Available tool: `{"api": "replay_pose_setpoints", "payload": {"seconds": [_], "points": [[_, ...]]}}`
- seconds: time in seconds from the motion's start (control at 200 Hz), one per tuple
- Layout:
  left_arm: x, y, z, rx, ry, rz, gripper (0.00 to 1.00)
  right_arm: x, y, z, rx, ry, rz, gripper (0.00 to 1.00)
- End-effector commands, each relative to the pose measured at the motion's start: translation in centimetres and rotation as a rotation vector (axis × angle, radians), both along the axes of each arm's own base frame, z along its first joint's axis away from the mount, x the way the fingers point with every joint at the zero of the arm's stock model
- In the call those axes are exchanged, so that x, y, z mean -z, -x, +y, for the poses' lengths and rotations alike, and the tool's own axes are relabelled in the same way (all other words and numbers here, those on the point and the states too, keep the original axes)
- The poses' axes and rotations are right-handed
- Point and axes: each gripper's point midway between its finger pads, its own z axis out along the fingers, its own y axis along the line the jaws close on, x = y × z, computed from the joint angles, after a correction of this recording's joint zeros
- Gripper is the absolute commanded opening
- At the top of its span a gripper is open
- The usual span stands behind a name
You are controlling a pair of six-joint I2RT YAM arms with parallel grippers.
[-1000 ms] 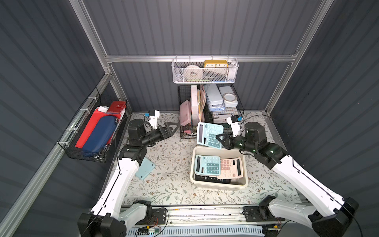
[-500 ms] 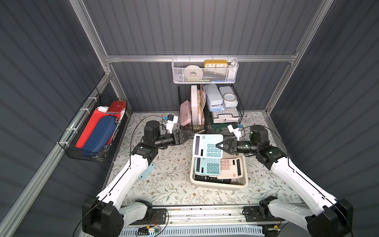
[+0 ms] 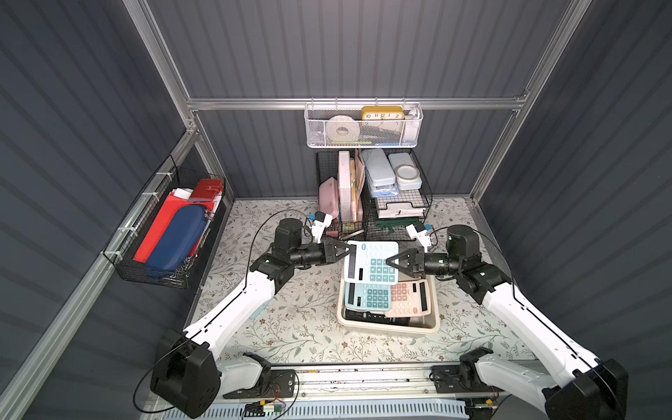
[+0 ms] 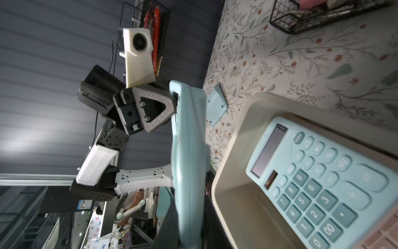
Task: Put the calculator in the storage box
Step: Pick up the calculator at the center of the board, then place the calculator in the storage box.
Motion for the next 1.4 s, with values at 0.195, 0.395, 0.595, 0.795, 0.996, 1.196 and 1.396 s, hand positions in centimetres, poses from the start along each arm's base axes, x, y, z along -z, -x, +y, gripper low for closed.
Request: {"api": "replay_pose_setpoints", "payload": {"seconds": [0.195,0.395,0.595,0.795,0.996,1.196,1.396], "points": [[0.7,0.3,-0.7,0.045,0.004,-0.006,0.00,1.4,-0.6,-1.6,0.060,0.074,-0.009,0.18],[2.7,-1.3,-0.4,-0.022,-0.084,0.022,0.00,4.6,-1.0,-5.4,0.207,0.322,-0.023,0.46],[4.6,-2.1,-0.1,-0.075,-0.163,0.052,0.00,5.8,-1.4,-8.1,0.300,0.467,-0.052,0.62],[5.9,-2.2,-1.0,-0.099,-0.251,0.061,0.00,5.7,-1.4,-9.1,0.335,0.516,-0.076,0.72],[6.8,-1.3,-2.3,-0.097,-0.326,0.065,0.00,5.9,-1.3,-9.3,0.335,0.530,-0.081,0.73],[7.6,0.1,-2.0,-0.106,-0.372,0.083,0.00,6.0,-1.2,-9.4,0.334,0.534,-0.088,0.74],[9.1,0.0,-0.9,-0.157,-0.430,0.108,0.00,6.3,-1.3,-9.1,0.326,0.521,-0.087,0.74]]}}
